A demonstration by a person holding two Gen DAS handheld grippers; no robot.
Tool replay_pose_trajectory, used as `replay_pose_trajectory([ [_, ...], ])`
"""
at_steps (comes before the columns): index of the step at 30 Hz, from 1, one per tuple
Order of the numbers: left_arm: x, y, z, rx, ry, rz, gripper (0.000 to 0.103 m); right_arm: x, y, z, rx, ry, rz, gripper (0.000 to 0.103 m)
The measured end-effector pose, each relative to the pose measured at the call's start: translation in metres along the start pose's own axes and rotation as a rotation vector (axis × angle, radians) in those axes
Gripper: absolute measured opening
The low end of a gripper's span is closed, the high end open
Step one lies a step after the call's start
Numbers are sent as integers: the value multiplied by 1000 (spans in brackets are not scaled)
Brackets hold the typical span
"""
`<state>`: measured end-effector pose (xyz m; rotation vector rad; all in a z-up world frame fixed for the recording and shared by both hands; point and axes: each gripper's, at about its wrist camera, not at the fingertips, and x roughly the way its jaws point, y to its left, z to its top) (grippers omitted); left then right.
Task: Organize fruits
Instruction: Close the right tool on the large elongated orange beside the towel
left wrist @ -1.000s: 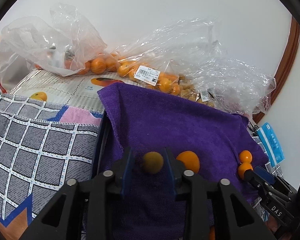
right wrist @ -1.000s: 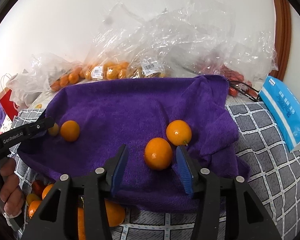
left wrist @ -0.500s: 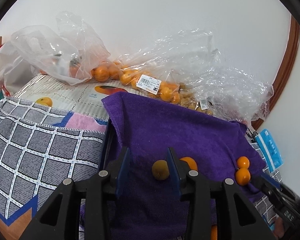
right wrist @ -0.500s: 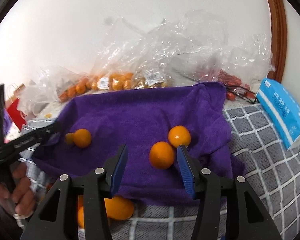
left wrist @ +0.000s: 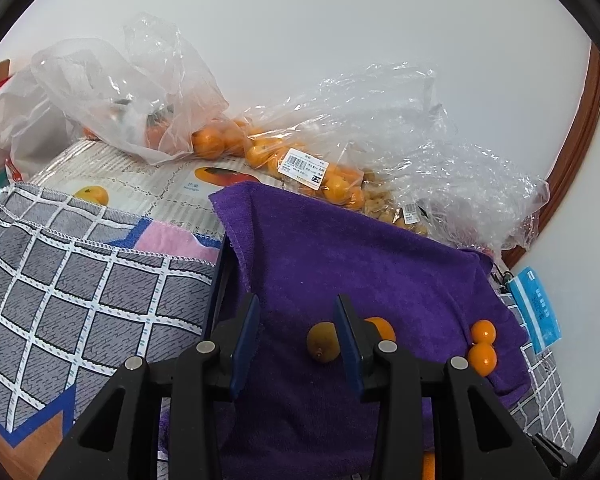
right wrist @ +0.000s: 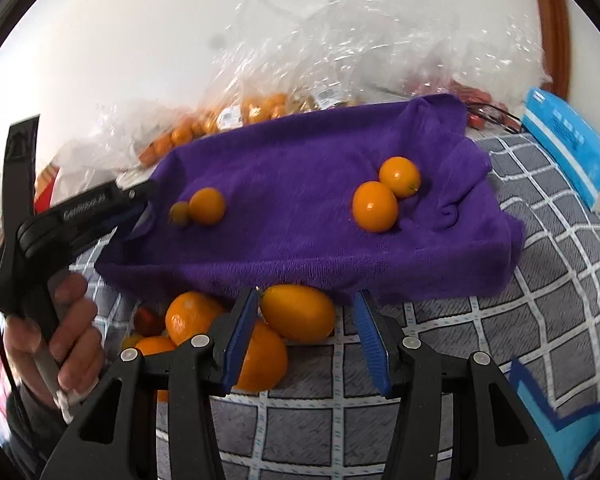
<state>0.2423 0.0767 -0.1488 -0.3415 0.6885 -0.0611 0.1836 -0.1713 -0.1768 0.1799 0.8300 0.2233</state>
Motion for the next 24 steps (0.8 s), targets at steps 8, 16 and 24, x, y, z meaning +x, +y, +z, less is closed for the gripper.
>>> replay_pose_trajectory([
  [8, -2, 1, 1, -3, -4, -4, 38, 17, -11, 1, 104, 51, 68, 47],
  [16, -2, 2, 1, -12, 0, -2, 38, -9, -23, -1, 97, -4, 3, 43],
  [24, -2, -3, -2, 7, -3, -5, 38, -14, -42, -17, 44, -2, -108, 43],
])
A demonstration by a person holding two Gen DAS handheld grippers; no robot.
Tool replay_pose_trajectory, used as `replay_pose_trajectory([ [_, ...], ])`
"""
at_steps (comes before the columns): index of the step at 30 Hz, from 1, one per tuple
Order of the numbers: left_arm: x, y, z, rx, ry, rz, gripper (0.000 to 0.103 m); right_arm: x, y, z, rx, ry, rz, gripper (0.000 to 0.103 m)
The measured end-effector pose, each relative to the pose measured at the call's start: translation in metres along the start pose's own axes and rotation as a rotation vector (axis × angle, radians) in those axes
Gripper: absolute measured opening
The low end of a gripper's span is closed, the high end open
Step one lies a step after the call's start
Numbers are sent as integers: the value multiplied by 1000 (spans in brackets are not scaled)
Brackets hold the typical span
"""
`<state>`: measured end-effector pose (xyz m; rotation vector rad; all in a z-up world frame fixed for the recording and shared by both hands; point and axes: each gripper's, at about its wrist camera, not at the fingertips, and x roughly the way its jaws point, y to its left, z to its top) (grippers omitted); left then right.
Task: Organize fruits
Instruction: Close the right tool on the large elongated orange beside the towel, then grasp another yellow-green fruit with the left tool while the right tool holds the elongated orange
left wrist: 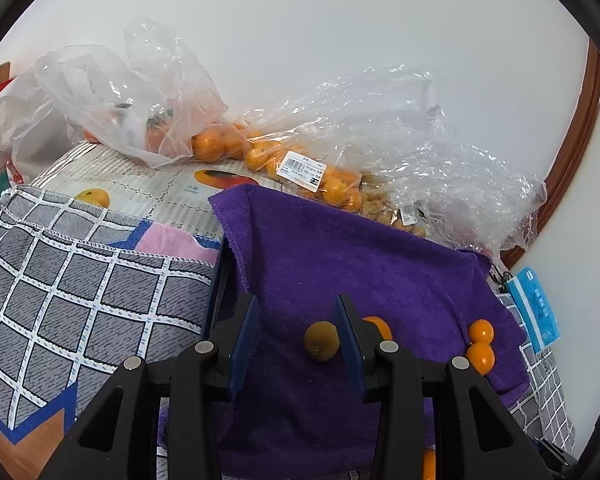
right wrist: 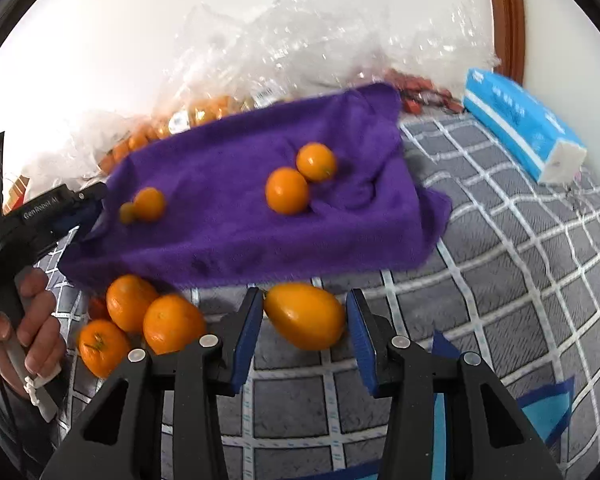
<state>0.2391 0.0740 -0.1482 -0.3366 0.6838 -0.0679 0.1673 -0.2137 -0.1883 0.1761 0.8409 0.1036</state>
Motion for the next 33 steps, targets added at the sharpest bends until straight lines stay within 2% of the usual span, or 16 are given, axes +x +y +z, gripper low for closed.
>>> replay_pose_trajectory([
  [4, -1, -4, -3, 25, -4, 11, 38, 3, 13, -5, -71, -25, -61, 43],
  [6, -1, -5, -3, 31, -3, 13, 38, 1, 16, -7, -85, -32, -47, 43],
  [10, -2, -5, -4, 33, -5, 13, 38, 2, 8, -5, -41, -21, 0, 43],
  [18, -7, -7, -8, 41, -8, 12, 38, -15, 1, -8, -16, -112, 39, 42],
  [22, -11, -10, -10, 52, -19, 14, 38, -17, -5, -7, 23, -124, 23, 42],
  [28, -24, -15, -13, 94, -54, 25, 38, -22, -4, -7, 16, -146, 5, 42],
  [31, -39, -20, -9, 126, -99, 4, 38, -24, -5, -7, 21, -149, -1, 42],
  [33, -45, -24, -6, 134, -91, -23, 38, -25, -6, -7, 24, -151, -8, 42],
])
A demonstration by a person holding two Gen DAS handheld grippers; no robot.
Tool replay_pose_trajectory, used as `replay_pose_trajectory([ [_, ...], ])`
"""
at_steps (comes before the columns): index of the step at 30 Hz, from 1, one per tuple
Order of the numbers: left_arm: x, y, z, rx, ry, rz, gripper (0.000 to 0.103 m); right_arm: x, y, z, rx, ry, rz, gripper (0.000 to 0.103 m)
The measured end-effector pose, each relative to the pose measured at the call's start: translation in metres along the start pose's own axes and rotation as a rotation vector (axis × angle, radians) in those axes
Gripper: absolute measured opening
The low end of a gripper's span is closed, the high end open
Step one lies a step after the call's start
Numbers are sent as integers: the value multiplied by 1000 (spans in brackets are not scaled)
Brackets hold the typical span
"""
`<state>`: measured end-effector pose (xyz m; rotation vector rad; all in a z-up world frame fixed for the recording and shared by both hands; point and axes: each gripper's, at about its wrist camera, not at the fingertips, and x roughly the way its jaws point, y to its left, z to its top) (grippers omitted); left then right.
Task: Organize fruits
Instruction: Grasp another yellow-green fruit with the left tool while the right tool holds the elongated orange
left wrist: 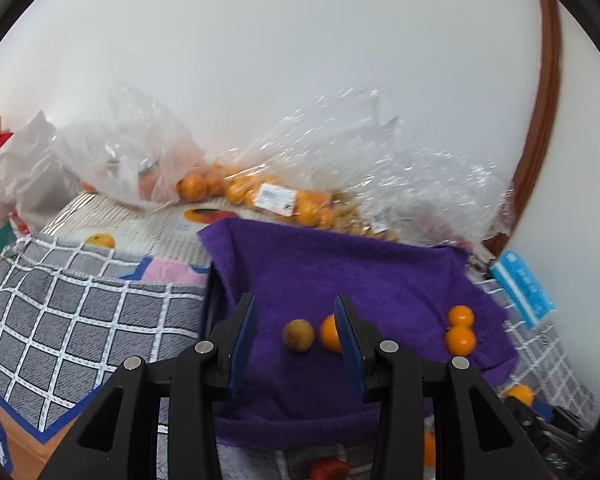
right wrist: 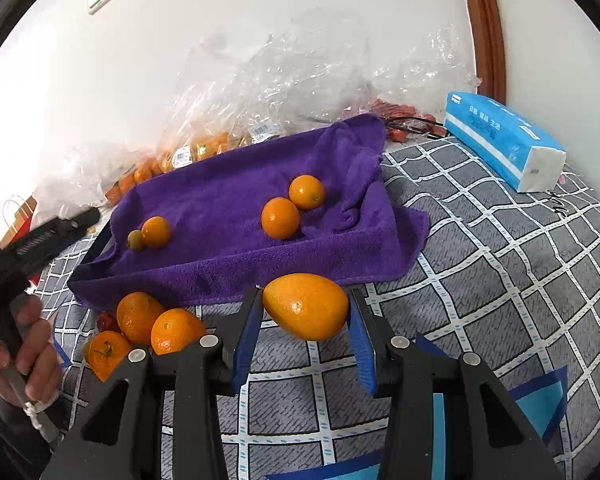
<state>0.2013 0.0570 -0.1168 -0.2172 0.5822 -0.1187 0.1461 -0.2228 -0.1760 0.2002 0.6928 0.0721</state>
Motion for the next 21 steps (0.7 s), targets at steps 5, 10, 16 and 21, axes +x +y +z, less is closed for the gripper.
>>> replay_pose_trajectory([
  [5, -11, -18, -5, 115, 110, 11, 38, -2, -5, 0, 19, 1, -31, 42],
  [10, -32, -7, -36, 92, 231, -55, 38, -1, -10, -1, 38, 5, -54, 42],
  [16, -43, -3, -61, 29, 326, -152, 38, 3, -9, 0, 29, 23, -56, 42],
  [21, -36, -7, -71, 38, 350, -124, 34, 2, -10, -1, 27, 20, -59, 43],
])
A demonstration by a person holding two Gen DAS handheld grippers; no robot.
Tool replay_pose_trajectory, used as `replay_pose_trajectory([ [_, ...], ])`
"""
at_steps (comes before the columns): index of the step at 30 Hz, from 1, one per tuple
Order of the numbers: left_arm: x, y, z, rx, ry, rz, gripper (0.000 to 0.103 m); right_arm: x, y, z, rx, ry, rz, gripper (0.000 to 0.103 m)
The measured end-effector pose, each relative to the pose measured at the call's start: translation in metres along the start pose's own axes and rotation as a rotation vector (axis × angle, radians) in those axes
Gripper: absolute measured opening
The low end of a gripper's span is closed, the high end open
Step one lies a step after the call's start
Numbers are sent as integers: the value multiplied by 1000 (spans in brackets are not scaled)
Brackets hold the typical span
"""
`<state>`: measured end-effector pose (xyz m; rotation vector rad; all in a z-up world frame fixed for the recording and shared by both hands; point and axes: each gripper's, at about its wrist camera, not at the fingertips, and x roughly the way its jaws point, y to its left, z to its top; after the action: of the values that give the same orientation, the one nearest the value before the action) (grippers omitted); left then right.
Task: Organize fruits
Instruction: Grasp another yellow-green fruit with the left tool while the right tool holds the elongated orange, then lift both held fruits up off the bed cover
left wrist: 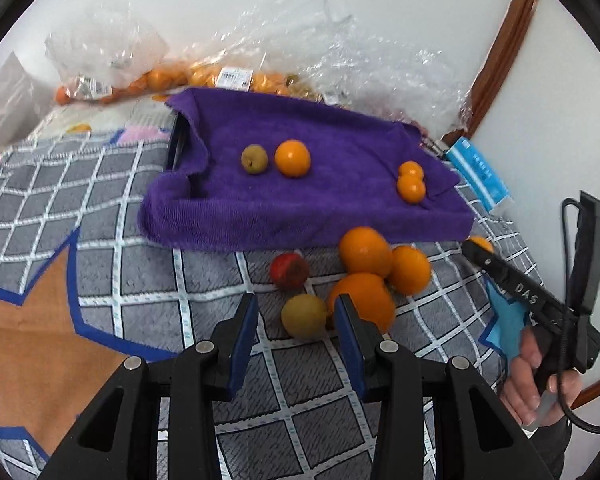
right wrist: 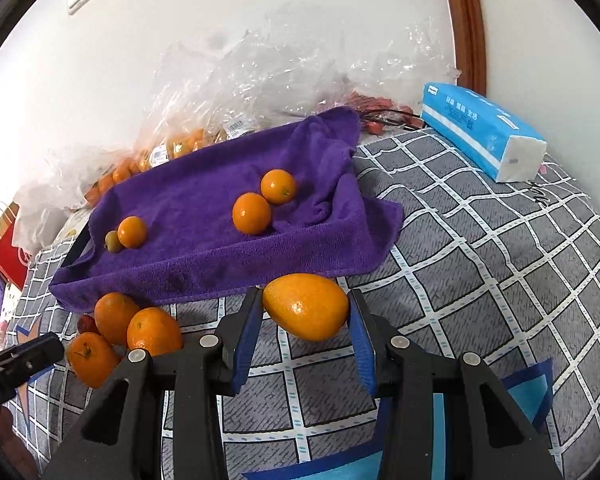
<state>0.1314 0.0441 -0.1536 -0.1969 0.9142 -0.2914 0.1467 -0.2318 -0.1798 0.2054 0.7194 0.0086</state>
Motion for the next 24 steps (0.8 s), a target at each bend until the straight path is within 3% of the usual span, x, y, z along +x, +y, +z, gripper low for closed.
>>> replay_pose_trajectory([
  [3, 7, 4, -1, -20, 27, -40, 25, 1, -2, 0, 8, 2, -1, 43],
  [9, 6, 7, -1, -45, 28, -51, 23, 2, -4, 0, 14, 7, 0, 43],
  [13, -11, 16, -2, -53, -14, 1, 23, 0, -3, 0, 4, 4, -4, 43],
  [15, -19, 21, -3, -49, -37, 63, 24, 0, -3, -1, 1, 3, -4, 43],
  [18, -16, 29, -3, -34, -12, 106, 24, 1, -3, -1, -2, 8, -6, 43],
  [24, -3, 29, -3, 0, -20, 123, 30, 3, -5, 0, 1, 16, -3, 43],
])
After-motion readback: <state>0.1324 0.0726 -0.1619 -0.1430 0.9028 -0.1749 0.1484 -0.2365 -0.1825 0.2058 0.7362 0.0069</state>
